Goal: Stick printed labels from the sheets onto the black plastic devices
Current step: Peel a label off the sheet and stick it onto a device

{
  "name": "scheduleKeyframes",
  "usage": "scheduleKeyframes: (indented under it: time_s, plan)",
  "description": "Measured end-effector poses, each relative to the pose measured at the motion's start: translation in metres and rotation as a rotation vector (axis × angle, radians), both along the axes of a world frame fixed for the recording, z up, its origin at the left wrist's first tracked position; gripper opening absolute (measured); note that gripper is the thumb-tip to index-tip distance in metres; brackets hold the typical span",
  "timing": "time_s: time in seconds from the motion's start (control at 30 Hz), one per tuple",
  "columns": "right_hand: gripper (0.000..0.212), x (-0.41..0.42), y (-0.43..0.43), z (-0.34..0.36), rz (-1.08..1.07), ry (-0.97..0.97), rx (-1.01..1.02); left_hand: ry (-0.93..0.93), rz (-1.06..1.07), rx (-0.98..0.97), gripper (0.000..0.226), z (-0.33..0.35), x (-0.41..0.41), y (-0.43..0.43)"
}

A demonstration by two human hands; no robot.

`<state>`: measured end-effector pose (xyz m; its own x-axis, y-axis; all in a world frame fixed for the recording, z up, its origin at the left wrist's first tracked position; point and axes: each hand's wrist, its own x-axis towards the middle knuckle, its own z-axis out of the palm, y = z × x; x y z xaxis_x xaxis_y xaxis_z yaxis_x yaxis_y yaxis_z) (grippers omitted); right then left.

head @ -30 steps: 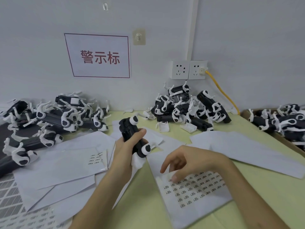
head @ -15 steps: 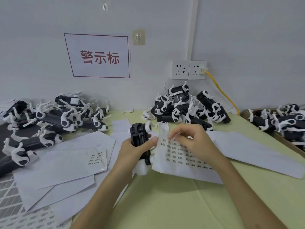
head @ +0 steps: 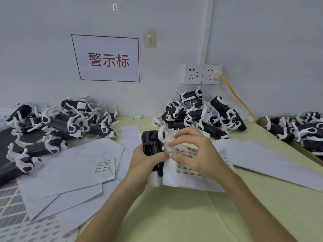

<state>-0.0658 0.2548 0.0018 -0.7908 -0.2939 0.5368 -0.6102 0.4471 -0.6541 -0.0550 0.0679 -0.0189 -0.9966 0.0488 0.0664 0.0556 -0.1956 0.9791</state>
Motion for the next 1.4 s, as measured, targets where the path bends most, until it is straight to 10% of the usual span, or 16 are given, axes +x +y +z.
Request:
scheduleKeyframes:
  time_s: [0.97, 1.4]
  plan:
    - [0.018, 0.003, -0.013, -0.012, -0.019, -0.078, -0.234, 0.031, 0.057, 0.055, 0.041, 0.004, 0.004, 0.001]
    - [0.013, -0.001, -0.012, -0.016, 0.013, -0.110, -0.258, 0.038, 0.004, 0.057, 0.012, 0.004, 0.003, -0.001]
